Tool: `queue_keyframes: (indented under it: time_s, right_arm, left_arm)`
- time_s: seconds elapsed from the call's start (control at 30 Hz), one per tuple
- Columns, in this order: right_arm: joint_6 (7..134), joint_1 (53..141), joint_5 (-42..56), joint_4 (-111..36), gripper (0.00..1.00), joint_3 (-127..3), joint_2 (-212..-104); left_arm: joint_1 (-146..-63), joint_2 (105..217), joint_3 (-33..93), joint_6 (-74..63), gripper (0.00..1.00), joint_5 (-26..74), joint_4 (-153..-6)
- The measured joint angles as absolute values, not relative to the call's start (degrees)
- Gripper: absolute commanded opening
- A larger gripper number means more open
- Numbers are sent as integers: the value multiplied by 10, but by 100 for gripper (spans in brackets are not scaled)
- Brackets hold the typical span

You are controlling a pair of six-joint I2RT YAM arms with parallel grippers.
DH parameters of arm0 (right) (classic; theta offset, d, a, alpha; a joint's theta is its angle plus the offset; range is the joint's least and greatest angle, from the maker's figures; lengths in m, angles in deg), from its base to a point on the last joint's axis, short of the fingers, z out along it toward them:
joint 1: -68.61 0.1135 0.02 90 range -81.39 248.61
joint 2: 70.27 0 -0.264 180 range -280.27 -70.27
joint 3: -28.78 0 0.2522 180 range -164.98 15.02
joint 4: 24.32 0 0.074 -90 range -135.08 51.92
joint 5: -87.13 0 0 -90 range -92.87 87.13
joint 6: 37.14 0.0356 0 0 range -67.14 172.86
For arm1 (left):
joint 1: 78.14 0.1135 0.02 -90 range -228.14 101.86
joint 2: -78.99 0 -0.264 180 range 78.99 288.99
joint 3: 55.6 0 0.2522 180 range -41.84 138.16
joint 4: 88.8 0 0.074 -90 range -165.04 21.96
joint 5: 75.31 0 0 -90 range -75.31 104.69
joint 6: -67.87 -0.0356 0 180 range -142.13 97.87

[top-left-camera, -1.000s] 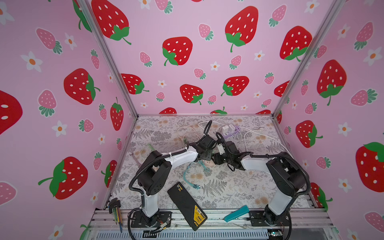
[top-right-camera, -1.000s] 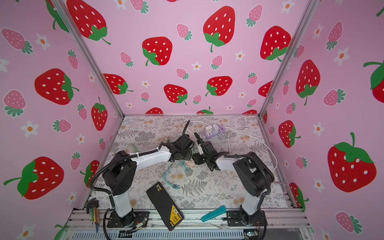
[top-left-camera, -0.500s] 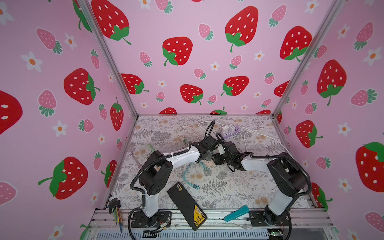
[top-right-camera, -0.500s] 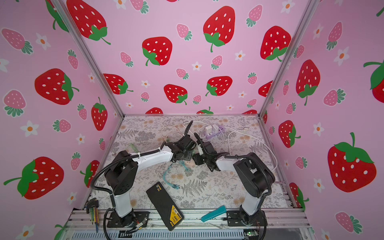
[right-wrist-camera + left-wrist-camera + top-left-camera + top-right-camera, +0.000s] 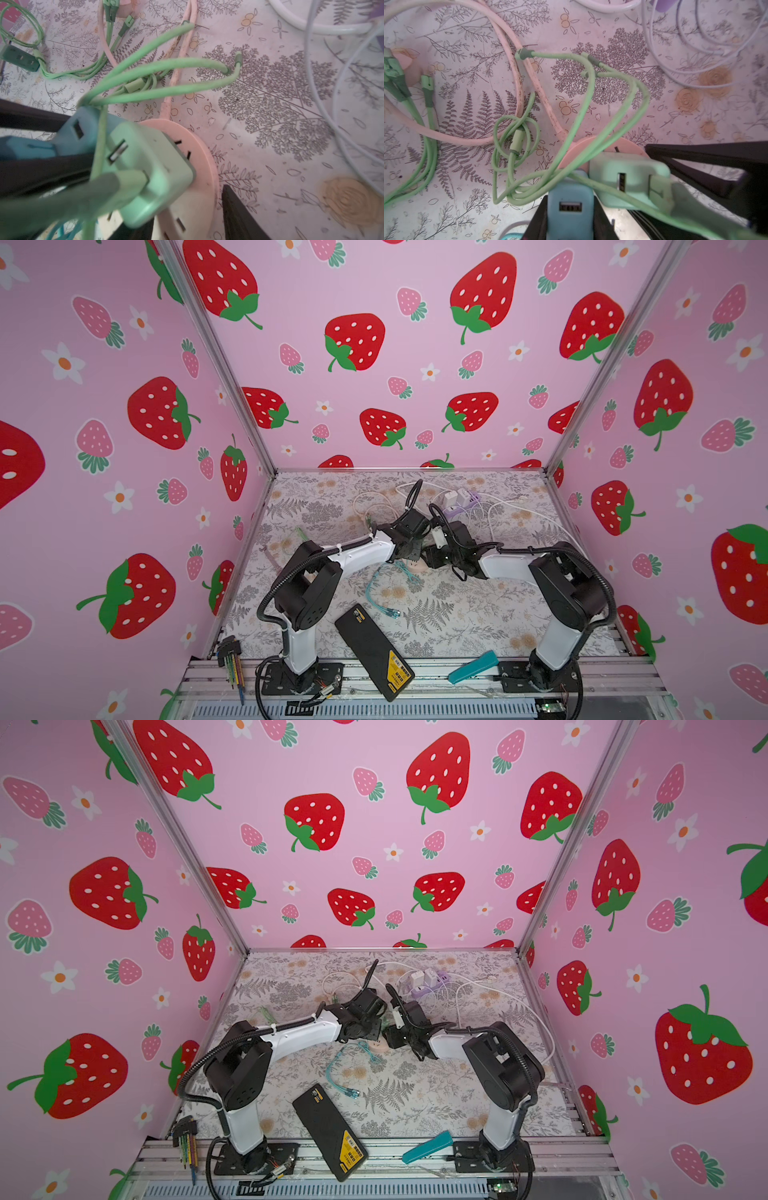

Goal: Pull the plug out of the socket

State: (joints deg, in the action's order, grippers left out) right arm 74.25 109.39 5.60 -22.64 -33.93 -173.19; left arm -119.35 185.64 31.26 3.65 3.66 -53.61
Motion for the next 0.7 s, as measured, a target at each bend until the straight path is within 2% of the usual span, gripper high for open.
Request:
queue_keyframes:
  time_s: [0.4, 0.7]
  right_arm:
    - [740, 1092, 66, -220, 46, -341, -1736]
    - [740, 1092, 75, -219, 43, -342, -1738]
  left_arm:
    - [-1168, 1836, 280, 47, 9, 83, -572]
    - [-1205, 1867, 330, 39, 8, -11, -510]
